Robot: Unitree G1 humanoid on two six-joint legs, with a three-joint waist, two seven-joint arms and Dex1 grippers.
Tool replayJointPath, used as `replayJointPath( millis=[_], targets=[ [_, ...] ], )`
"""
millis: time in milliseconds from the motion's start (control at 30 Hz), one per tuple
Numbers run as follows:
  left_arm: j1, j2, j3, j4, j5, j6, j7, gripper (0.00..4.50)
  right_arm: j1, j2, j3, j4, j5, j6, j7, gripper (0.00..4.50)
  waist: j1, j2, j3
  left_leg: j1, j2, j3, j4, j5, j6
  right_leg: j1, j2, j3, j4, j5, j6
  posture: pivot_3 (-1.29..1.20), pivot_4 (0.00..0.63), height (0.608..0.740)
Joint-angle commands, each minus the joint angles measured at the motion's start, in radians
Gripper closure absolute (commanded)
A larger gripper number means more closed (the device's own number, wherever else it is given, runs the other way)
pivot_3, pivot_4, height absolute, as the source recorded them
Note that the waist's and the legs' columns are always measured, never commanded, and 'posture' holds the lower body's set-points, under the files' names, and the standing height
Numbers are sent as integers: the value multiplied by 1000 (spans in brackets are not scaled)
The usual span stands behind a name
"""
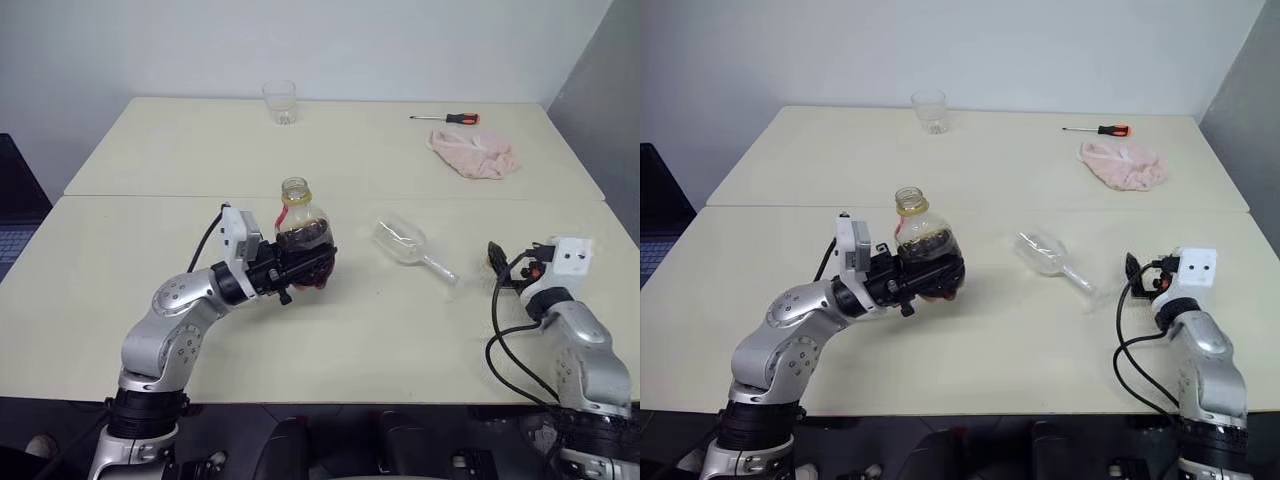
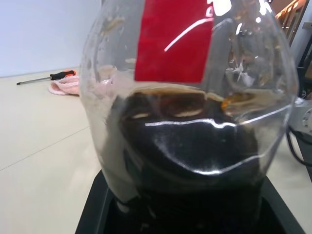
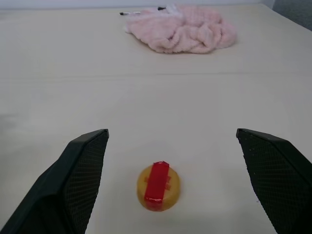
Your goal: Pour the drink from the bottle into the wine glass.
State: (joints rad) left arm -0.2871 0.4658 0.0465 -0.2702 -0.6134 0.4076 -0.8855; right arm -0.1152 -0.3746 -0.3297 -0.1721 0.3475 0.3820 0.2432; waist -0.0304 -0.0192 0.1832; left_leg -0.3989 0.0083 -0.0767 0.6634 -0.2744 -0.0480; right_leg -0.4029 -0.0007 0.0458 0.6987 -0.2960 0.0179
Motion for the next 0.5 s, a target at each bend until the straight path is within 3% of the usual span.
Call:
replayJointPath(
  millis=[33,167,500],
  targets=[
    [0,12,36,-42,-3,-26,14,2801,42,-29,-13,-135,51,8,57,22,0,0,0,0,0,0,0,0,0,0,0,0,0,0,0,0,150,740],
    [1,12,69,0,42,-55,74,2801,68,-58,-12,-213,108,16,134,22,-2,0,0,0,0,0,0,0,0,0,0,0,0,0,0,0,150,740],
    [-5,-11,108,74,100,-110,170,2801,27,-126,108,-434,449,139,399,22,1,0,0,0,0,-2,1,0,0,1,0,-1,0,0,0,0,150,740]
  ],
)
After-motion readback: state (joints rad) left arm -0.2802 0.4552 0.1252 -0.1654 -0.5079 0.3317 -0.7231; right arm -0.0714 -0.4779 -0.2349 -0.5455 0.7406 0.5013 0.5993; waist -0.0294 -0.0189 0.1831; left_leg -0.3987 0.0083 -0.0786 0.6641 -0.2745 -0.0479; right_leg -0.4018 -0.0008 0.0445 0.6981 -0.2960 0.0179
